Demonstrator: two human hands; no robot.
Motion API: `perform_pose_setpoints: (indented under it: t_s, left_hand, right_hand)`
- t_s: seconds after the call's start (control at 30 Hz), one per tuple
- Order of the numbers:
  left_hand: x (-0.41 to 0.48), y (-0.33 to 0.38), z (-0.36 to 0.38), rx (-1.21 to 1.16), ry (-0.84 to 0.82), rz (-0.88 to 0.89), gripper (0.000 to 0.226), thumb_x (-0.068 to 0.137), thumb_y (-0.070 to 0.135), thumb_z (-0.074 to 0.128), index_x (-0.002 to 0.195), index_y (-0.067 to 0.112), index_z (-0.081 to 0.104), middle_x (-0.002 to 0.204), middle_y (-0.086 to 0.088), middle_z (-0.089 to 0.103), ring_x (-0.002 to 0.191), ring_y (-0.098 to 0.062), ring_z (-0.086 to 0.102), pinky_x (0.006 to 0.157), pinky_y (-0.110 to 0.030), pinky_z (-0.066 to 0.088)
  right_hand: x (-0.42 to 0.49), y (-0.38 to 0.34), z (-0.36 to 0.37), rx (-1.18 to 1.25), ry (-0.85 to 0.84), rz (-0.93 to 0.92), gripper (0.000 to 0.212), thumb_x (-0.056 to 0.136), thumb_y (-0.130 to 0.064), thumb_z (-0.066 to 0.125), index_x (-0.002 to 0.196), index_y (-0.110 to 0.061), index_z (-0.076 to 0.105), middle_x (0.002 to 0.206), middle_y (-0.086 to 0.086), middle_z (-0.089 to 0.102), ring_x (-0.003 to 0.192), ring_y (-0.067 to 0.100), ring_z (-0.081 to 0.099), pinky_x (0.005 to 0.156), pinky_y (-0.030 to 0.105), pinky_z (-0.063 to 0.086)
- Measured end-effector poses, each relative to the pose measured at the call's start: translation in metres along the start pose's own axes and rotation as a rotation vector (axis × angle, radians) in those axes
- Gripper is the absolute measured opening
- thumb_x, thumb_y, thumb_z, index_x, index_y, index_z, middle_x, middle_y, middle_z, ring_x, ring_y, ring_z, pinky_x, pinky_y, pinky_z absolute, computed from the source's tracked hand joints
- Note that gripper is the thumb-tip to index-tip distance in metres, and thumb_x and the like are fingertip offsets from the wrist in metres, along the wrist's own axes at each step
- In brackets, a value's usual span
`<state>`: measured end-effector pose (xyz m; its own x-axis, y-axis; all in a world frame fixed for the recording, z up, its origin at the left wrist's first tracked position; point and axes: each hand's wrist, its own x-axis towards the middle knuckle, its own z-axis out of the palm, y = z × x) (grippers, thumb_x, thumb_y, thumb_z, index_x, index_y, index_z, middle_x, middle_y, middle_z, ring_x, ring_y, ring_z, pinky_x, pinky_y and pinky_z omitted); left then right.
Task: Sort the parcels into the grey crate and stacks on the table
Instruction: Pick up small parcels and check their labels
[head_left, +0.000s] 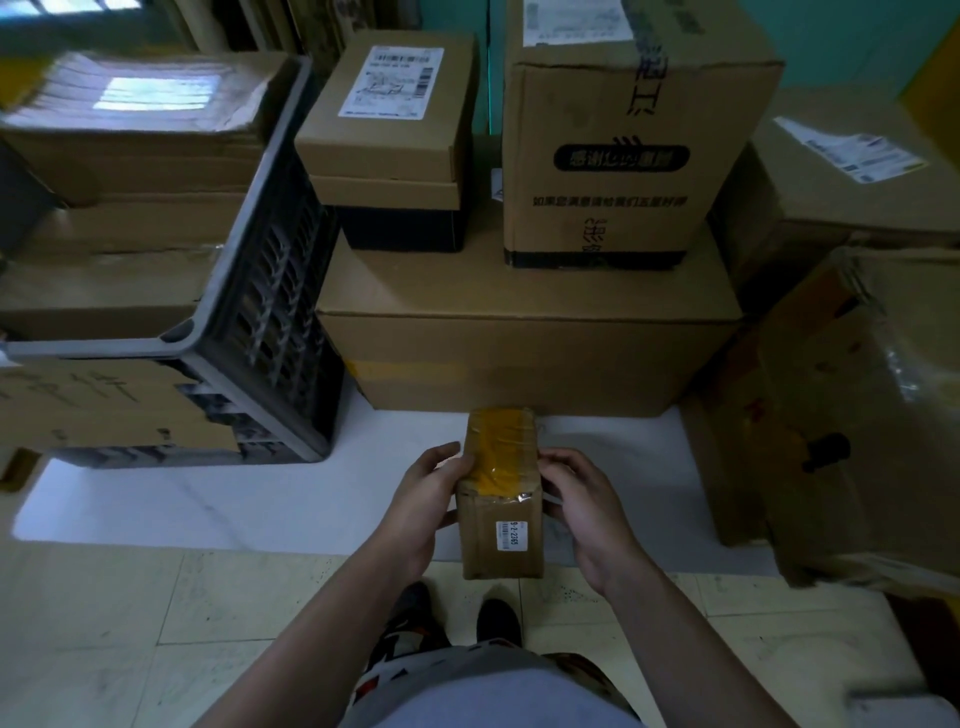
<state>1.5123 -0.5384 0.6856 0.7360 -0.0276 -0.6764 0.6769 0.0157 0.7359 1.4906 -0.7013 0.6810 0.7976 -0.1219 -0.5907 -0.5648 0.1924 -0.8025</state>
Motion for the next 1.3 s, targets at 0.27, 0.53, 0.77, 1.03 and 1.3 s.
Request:
perform_pose_setpoints:
  t_s: [0.27, 0.53, 0.77, 1.03, 1.3]
  left_hand:
    - [-0.003, 0.007, -0.004, 0.037, -0.1, 0.033, 0.047, 0.096, 0.028, 0.063, 0.141, 0.024, 0.05, 0.132, -0.005, 0.06, 0.119, -0.023, 0.057, 0.102, -0.054, 0.049]
    - [-0.008, 0.008, -0.002, 0.018, -0.01, 0.065, 0.051, 0.09, 0.055, 0.055, 0.122, 0.015, 0.055, 0.123, -0.005, 0.063, 0.118, -0.024, 0.059, 0.101, -0.057, 0.05]
    - [-0.01, 0.01, -0.002, 0.016, -0.007, 0.117, 0.035, 0.098, 0.045, 0.056, 0.109, 0.011, 0.056, 0.116, -0.004, 0.064, 0.114, -0.019, 0.06, 0.101, -0.055, 0.05]
    - [-0.009, 0.01, -0.005, -0.037, -0.01, 0.113, 0.023, 0.101, 0.025, 0.055, 0.12, 0.013, 0.057, 0.117, -0.007, 0.064, 0.116, -0.023, 0.06, 0.096, -0.047, 0.051]
    - [-0.01, 0.013, -0.006, -0.017, -0.061, 0.124, 0.036, 0.095, 0.004, 0.052, 0.126, 0.019, 0.064, 0.114, -0.005, 0.072, 0.11, -0.022, 0.064, 0.098, -0.047, 0.05]
  right_hand:
    - [-0.002, -0.002, 0.001, -0.146, -0.097, -0.092, 0.021, 0.098, -0.023, 0.058, 0.11, -0.041, 0.061, 0.111, -0.015, 0.066, 0.105, 0.004, 0.06, 0.079, 0.023, 0.047]
    - [-0.006, 0.003, 0.005, -0.204, -0.018, -0.102, 0.015, 0.095, -0.036, 0.061, 0.105, -0.026, 0.066, 0.105, -0.006, 0.07, 0.102, 0.013, 0.065, 0.088, 0.034, 0.053]
    - [-0.006, 0.002, 0.009, -0.184, 0.02, -0.111, 0.026, 0.094, -0.045, 0.059, 0.094, -0.019, 0.065, 0.1, 0.003, 0.07, 0.099, 0.02, 0.066, 0.093, 0.05, 0.054]
    - [-0.01, 0.002, 0.012, -0.097, 0.036, -0.1, 0.053, 0.082, -0.059, 0.059, 0.093, -0.007, 0.064, 0.099, 0.012, 0.071, 0.098, 0.025, 0.067, 0.093, 0.049, 0.055]
    - [-0.008, 0.001, 0.01, -0.112, 0.049, -0.1, 0.018, 0.095, -0.03, 0.062, 0.094, -0.013, 0.067, 0.096, 0.004, 0.071, 0.098, 0.023, 0.067, 0.089, 0.043, 0.055]
